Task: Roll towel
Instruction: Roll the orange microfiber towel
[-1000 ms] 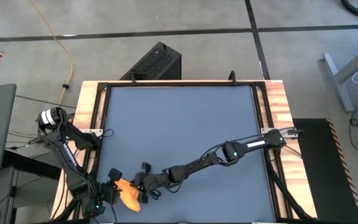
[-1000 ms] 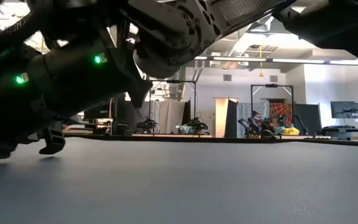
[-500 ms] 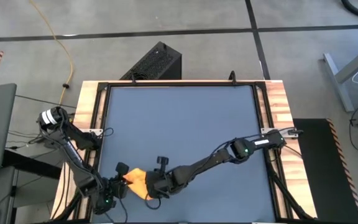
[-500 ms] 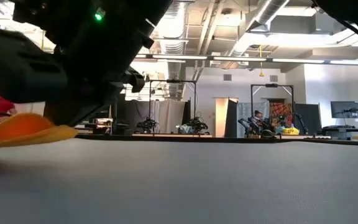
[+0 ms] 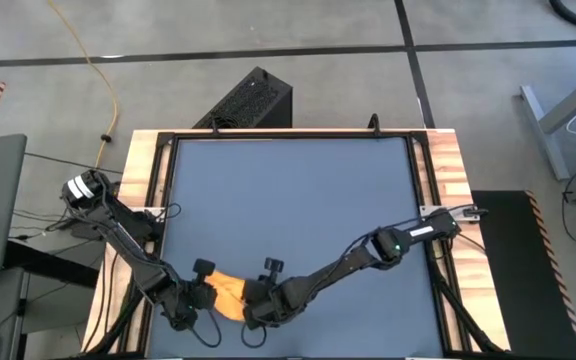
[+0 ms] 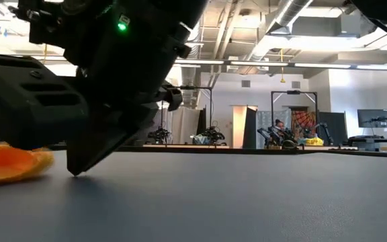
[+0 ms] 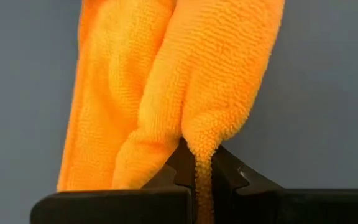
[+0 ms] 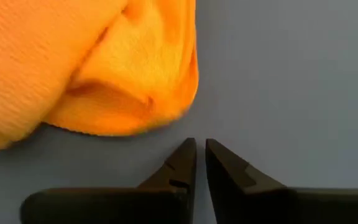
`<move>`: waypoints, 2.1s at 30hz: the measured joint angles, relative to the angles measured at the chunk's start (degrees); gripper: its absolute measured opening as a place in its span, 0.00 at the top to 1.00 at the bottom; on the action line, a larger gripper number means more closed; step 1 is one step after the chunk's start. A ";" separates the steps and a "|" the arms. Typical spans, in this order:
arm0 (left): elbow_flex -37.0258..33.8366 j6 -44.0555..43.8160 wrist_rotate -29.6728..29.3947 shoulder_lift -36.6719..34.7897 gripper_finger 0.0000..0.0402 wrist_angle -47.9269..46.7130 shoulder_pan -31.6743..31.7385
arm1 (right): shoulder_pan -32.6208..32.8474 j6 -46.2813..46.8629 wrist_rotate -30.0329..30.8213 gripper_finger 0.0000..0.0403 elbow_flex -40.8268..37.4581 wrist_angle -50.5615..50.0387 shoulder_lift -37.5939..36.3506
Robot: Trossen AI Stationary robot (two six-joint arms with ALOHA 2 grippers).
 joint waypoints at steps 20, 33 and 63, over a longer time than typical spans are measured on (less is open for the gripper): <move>0.00 -0.56 12.81 -1.50 0.99 -0.05 8.03 | 7.67 -7.71 8.87 0.83 0.07 16.44 -4.04; -0.09 -0.95 24.85 -2.71 0.99 -0.93 16.51 | 5.34 -19.33 2.32 0.74 -0.70 30.26 0.15; -0.07 3.06 24.97 -12.08 0.67 -12.85 22.31 | 0.98 -15.22 2.20 0.94 -0.68 27.91 4.36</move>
